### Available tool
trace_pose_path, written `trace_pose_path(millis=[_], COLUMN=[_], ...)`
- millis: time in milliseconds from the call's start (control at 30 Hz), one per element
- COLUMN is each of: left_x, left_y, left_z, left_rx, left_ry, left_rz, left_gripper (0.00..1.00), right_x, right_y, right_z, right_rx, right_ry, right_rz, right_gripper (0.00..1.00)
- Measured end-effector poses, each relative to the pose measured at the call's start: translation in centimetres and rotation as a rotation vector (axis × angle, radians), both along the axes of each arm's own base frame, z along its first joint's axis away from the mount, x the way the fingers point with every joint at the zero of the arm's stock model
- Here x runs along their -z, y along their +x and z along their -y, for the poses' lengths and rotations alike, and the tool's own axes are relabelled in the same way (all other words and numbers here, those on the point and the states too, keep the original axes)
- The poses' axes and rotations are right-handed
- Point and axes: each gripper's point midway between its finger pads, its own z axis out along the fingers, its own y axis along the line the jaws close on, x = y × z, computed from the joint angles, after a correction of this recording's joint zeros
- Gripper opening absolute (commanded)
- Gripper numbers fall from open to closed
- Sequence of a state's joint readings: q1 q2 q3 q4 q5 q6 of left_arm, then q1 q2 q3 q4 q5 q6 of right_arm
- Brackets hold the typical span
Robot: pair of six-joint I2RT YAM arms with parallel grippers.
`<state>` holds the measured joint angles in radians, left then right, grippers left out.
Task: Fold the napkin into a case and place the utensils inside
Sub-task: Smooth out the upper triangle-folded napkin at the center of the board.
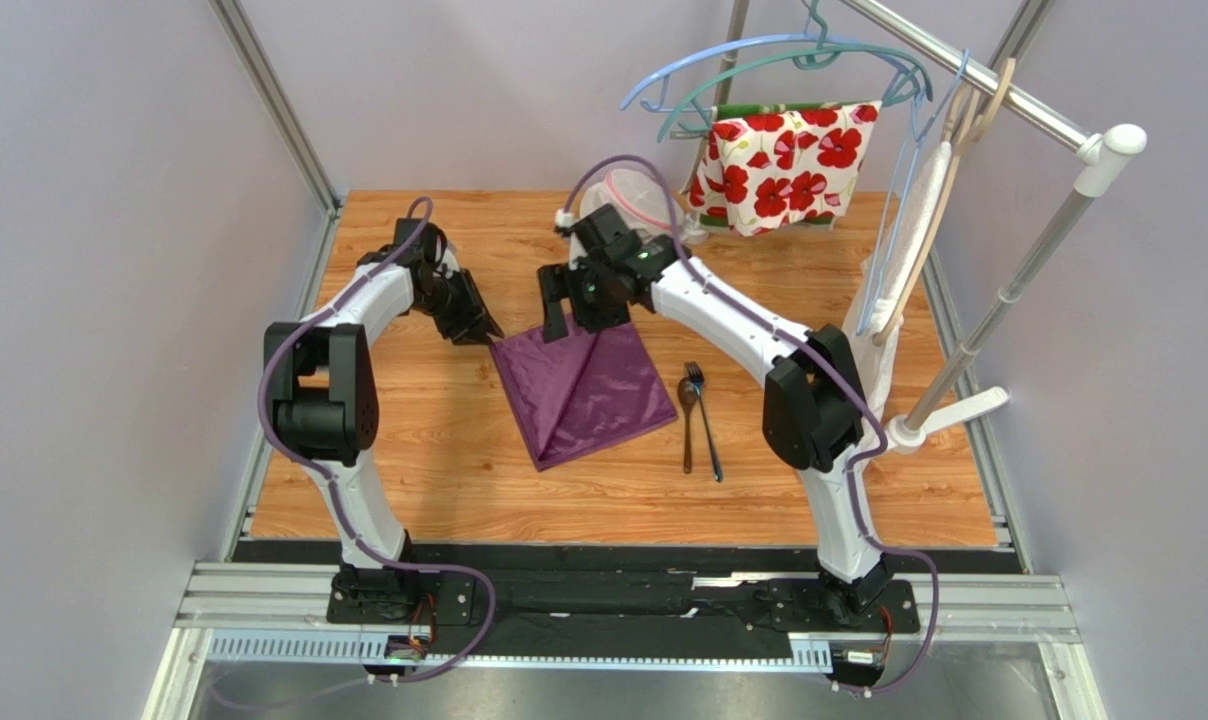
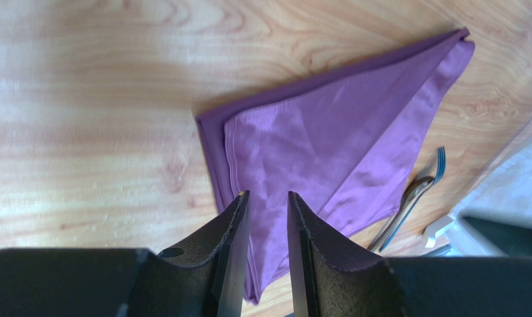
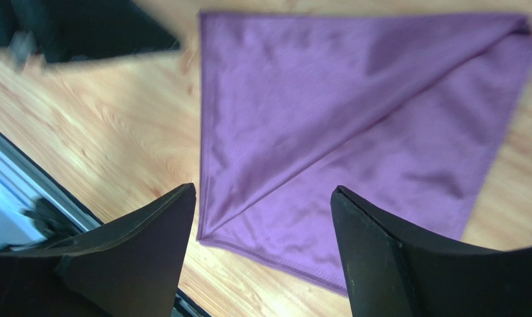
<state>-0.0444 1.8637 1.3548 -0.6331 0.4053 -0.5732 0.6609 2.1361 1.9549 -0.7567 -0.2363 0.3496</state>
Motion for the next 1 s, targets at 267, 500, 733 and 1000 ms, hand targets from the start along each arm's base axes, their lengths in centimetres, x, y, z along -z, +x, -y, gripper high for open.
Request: trace_pose_path(millis=[267,500,733,1000], left_x=[1.2,1.6,1.9,2.4], left_y=[1.4,1.4,1.2,0.8], left_z=[-0.4,-1.6,-1.8,-1.1], left_rx=[-0.001,-0.022,-0.025,0.001], left_ry=[0.033,0.103,0.146,0.251], left_rz=[-0.051,-0.078,-0.083,-0.1], left_gripper=[0.38,0.48,0.48,0.48], right_x=[2.5,4.3,4.5,4.4], right_y=[-8.2,-9.2,-9.6,-10.6], right_z=[-2.8,-1.1,-1.1,-1.9], right_rx=[-0.166,-0.163,-0.166,-0.186], right_ry=[-0.244,-0.321,-0.318,-0.293], right_rz=[0.09,0.057,0.042,0.018], right_gripper=[0.82,0.96,0.97,0.95])
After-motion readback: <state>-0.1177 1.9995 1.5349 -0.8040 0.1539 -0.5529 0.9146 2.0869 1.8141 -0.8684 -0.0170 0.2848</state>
